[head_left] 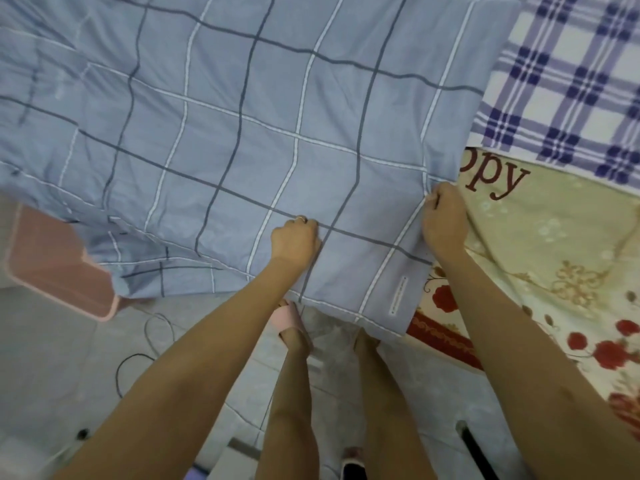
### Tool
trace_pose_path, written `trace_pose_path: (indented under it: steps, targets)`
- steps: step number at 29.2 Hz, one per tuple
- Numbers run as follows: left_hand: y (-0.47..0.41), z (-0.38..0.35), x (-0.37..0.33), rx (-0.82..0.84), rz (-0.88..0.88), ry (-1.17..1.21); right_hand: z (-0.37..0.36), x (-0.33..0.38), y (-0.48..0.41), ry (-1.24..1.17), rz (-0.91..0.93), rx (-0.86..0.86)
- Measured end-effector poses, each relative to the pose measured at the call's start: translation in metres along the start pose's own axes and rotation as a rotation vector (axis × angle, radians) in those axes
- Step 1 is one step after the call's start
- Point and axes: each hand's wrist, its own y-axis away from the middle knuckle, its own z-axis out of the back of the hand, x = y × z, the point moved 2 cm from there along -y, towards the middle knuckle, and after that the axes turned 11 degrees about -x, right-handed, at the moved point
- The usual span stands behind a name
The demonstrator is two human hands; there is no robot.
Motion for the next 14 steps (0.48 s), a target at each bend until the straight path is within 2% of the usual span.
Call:
trace_pose_path:
  steps: [4, 8, 14]
  targets:
    - [0.0, -0.005, -0.008, 0.057, -0.044, -0.029, 0.001, 0.001, 0.001, 0.085, 0.017, -0.015]
    - [-0.005, -0.007, -0.018, 0.057, -0.088, -0.04, 0.002, -0.001, 0.003, 0.038, 0.007, -0.025]
    - [-0.003, -0.004, -0.02, 0.009, -0.009, 0.116, 0.001, -0.009, 0.001, -0.067, 0.032, -0.047]
